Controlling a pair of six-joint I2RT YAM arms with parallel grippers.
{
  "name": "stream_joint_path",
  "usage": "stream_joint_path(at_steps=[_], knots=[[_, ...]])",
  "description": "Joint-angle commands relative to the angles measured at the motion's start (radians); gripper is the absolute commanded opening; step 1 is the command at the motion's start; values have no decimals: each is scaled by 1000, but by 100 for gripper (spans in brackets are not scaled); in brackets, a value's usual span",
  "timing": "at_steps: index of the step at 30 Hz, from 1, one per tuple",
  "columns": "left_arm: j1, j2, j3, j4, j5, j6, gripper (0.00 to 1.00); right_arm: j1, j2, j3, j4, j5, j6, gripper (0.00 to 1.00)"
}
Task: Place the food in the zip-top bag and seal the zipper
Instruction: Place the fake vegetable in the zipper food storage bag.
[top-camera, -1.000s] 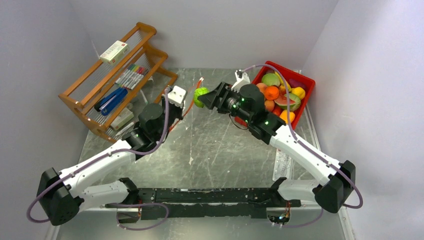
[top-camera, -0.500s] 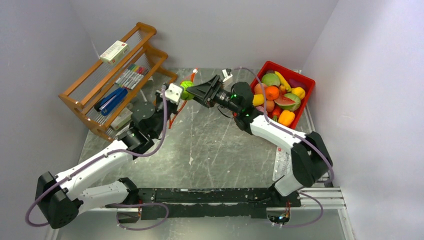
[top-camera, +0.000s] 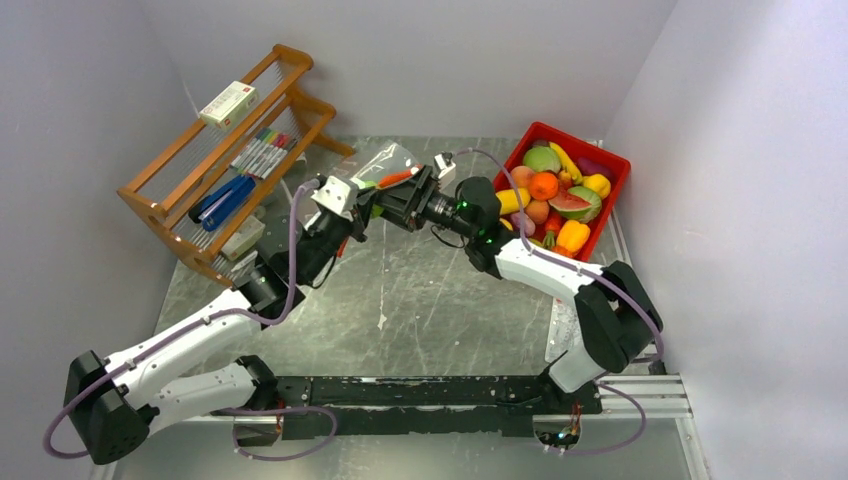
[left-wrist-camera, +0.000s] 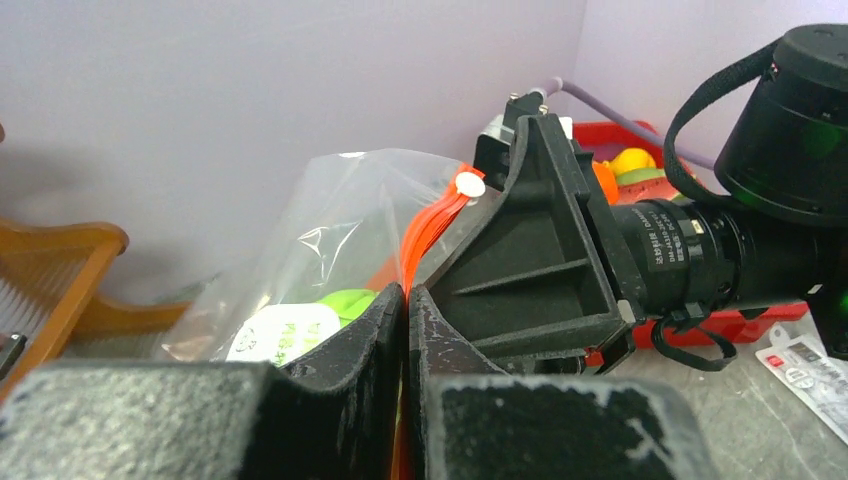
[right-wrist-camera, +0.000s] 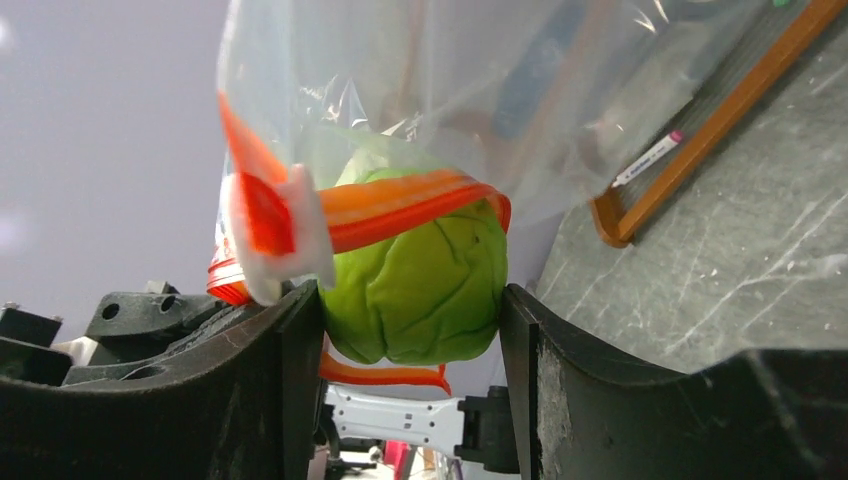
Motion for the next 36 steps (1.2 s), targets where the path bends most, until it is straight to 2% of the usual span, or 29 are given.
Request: stream_joint_path(at_steps=[1, 4, 8, 12, 13, 14, 15, 17, 18, 21, 25, 30, 33, 36], knots=[[-3, 5, -64, 17, 24, -29, 7, 0, -34, -58, 238, 5, 91, 31], [-3, -4, -95, 40, 14, -40, 7, 5, 20, -114, 468, 20, 267, 30], [-2, -13, -88, 56, 65, -137, 7, 59, 45, -135, 498, 157, 259, 30], [-1, -9, -69, 41, 66, -283, 7, 94, 29, -213, 715, 352, 254, 31], [-1, -16, -74, 48, 63, -315, 7, 102, 8, -221, 698, 393, 235, 32], [-1, -21, -81, 62, 61, -347, 7, 104, -26, -203, 575, 412, 201, 32], [-2, -23, -82, 66, 56, -378, 7, 108, -71, -159, 377, 425, 133, 32], [-1, -20, -68, 47, 49, -455, 7, 147, -134, -41, 10, 553, -12, 32], [-2, -16, -58, 39, 53, -481, 7, 174, -152, -29, -65, 596, -44, 33], [-1, -20, -60, 45, 42, -535, 7, 182, -191, -117, 81, 591, -11, 33], [17, -31, -41, 12, 7, -596, 7, 183, -265, -77, -78, 581, -60, 33], [52, -10, 40, -85, 30, -687, 7, 182, -350, -55, -149, 566, -167, 33], [63, 9, 77, -112, 58, -685, 7, 183, -346, -68, -74, 451, -224, 33], [65, 29, 99, -150, 47, -638, 7, 181, -299, -30, -107, 345, -246, 33]])
